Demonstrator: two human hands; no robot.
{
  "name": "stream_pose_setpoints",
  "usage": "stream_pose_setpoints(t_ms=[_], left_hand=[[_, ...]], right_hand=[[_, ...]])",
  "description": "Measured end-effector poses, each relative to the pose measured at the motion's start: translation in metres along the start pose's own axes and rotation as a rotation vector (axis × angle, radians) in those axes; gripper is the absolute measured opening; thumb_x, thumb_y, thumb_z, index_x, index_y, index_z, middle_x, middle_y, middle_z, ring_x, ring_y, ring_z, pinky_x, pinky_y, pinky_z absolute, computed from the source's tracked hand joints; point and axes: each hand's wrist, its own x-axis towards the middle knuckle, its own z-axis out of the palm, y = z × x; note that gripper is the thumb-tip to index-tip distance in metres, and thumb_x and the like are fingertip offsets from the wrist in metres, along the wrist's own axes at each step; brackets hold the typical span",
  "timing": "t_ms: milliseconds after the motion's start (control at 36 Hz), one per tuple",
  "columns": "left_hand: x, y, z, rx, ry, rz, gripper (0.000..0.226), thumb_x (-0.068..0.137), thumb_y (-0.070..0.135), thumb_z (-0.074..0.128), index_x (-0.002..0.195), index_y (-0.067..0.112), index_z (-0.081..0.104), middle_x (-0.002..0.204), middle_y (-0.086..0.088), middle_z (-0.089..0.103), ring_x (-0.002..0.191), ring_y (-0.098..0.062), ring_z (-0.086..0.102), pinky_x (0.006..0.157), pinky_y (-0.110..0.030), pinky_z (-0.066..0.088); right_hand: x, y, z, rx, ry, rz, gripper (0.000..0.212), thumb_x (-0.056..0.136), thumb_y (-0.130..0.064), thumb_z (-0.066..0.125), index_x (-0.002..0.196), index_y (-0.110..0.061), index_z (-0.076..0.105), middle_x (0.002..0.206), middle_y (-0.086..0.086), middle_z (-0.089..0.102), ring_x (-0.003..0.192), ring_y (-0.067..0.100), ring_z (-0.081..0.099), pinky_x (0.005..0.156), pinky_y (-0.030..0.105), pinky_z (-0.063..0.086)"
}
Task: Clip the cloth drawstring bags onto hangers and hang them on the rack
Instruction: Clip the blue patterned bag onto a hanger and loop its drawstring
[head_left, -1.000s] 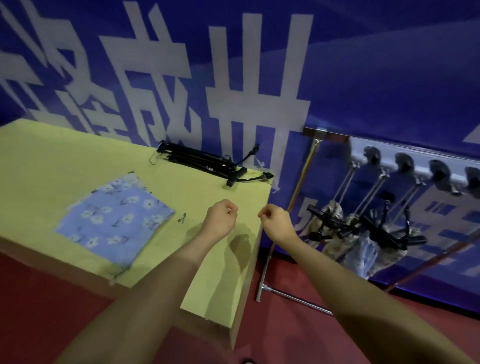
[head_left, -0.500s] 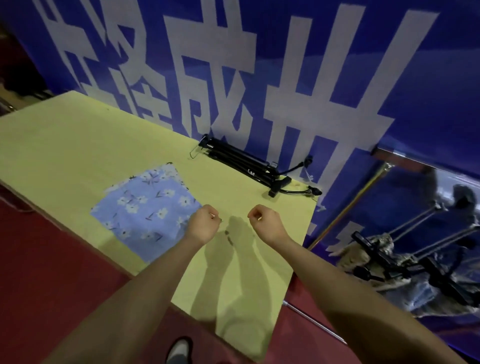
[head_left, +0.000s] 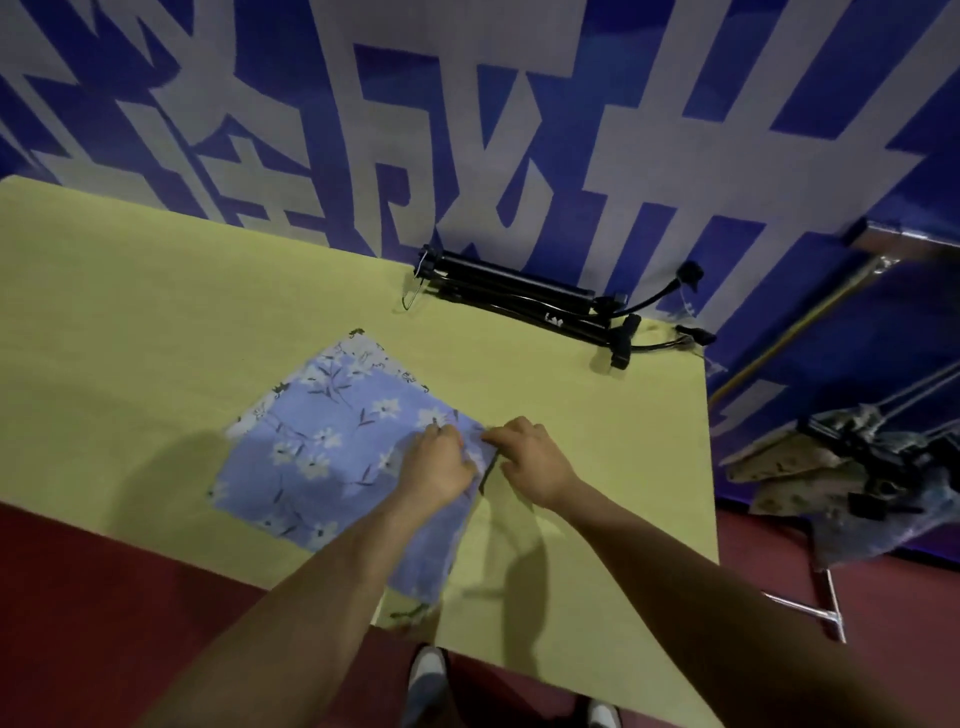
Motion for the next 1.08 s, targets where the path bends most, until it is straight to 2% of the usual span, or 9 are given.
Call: stream_pose_setpoints(t_ms=[83,139,306,444,528,639,750,917,1083], left_hand=[[0.004,-0.009,0.007,0.110,-0.175,0.030,0.042,0.091,0.040,0.049,0.119,0.009,0.047,0.128,-0.013,0.039,0.120,-0.033,0.037,0.099,-0.040,0.036],[0.005,-0.012,0.007,0.121,-0.232,0.049,0.051,0.088,0.050,0.050,0.122,0.012,0.046,0.128,-0.012,0.035,0.123,-0.033,0.032,0.103,-0.043,0.033],[0.006,-0.018,0.001,0.225,-0.219,0.122,0.060,0.085,0.058,0.050,0.126,0.014,0.041,0.132,-0.013,0.032,0.126,-0.033,0.029,0.106,-0.042,0.031],[0.002,-0.016,-0.009,0.208,-0.100,0.162,0.050,0.092,0.034,0.050,0.131,0.007,0.034,0.135,-0.015,0.032,0.121,-0.033,0.038,0.091,-0.040,0.041],[-0.004,-0.014,-0.026,0.084,-0.039,0.229,0.048,0.091,0.018,0.050,0.132,0.006,0.028,0.131,-0.015,0.036,0.098,-0.035,0.055,0.066,-0.041,0.044],[-0.009,-0.011,-0.050,0.246,0.022,0.425,0.049,0.091,0.006,0.045,0.135,0.010,0.024,0.129,-0.014,0.038,0.083,-0.037,0.056,0.057,-0.039,0.039],[-0.007,-0.001,-0.066,0.505,-0.109,0.439,0.040,0.093,0.002,0.040,0.132,0.008,0.037,0.146,-0.016,0.028,0.094,-0.037,0.058,0.063,-0.037,0.037],[0.013,0.003,-0.076,0.221,-0.035,0.370,0.069,0.088,-0.001,0.048,0.148,0.011,0.015,0.147,-0.008,0.031,0.117,-0.034,0.051,0.082,-0.044,0.048],[0.024,0.013,-0.094,0.068,0.020,0.363,0.091,0.085,-0.002,0.054,0.151,0.018,-0.005,0.160,0.004,0.000,0.137,-0.026,0.034,0.088,-0.041,0.050]], right_hand=[[0.003,-0.004,0.013,-0.082,-0.010,0.015,0.056,0.076,-0.012,0.051,0.131,-0.025,0.054,0.126,0.010,0.048,0.109,0.034,0.047,0.090,0.032,0.033],[0.004,-0.010,0.015,-0.079,0.035,0.043,0.050,0.077,-0.028,0.050,0.127,-0.029,0.058,0.127,0.007,0.047,0.110,0.032,0.046,0.089,0.030,0.031],[0.015,-0.020,0.010,-0.052,0.145,0.068,0.024,0.089,-0.030,0.054,0.108,-0.033,0.069,0.125,-0.002,0.051,0.115,0.026,0.042,0.089,0.030,0.023],[0.022,-0.031,-0.007,-0.007,0.241,0.059,0.024,0.093,-0.034,0.053,0.102,-0.018,0.068,0.122,0.000,0.053,0.113,0.025,0.043,0.090,0.033,0.023],[0.024,-0.037,-0.018,0.019,0.301,0.035,0.023,0.096,-0.031,0.048,0.103,-0.018,0.065,0.115,0.002,0.055,0.107,0.024,0.047,0.085,0.033,0.024],[0.026,-0.040,-0.032,0.100,0.391,0.017,0.022,0.096,-0.029,0.051,0.098,-0.015,0.067,0.098,0.004,0.060,0.086,0.024,0.060,0.077,0.036,0.041],[0.027,-0.041,-0.042,0.100,0.421,0.013,0.022,0.096,-0.027,0.053,0.102,-0.014,0.069,0.096,0.006,0.062,0.082,0.024,0.061,0.070,0.033,0.043],[0.019,-0.020,-0.041,0.212,0.395,0.164,0.022,0.090,-0.011,0.056,0.111,-0.014,0.063,0.103,0.004,0.060,0.086,0.018,0.056,0.076,0.034,0.047],[0.007,0.009,-0.019,0.157,0.208,0.426,0.009,0.085,-0.013,0.052,0.089,-0.009,0.058,0.104,0.012,0.061,0.094,0.029,0.058,0.072,0.032,0.046]])
